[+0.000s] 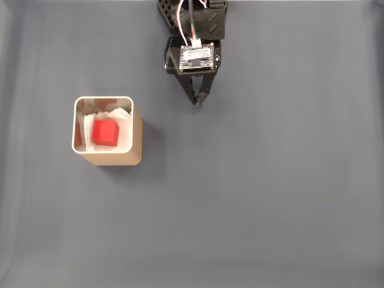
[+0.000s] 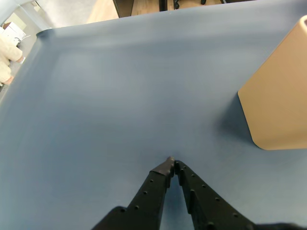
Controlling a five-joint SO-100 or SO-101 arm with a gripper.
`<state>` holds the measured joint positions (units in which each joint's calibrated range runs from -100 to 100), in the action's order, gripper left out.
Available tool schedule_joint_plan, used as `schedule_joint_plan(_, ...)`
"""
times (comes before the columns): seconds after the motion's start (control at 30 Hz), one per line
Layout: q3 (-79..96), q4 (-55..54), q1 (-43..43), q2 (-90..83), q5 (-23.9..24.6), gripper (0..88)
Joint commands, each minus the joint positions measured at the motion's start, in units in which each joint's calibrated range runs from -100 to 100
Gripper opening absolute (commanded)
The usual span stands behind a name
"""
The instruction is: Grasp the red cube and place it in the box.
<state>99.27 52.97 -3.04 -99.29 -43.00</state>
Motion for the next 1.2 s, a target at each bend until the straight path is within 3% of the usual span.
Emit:
schedule_joint_plan(0.0,0.55,2.31,-0.54,-0.71,0.78,0.1)
schedule_joint_plan(0.33,0.55,12.24,-0.68,-0.71,0.83,0.1)
schedule_joint_plan(1.17,0.55,22.25,-0.90,-0.71,-1.90,0.8)
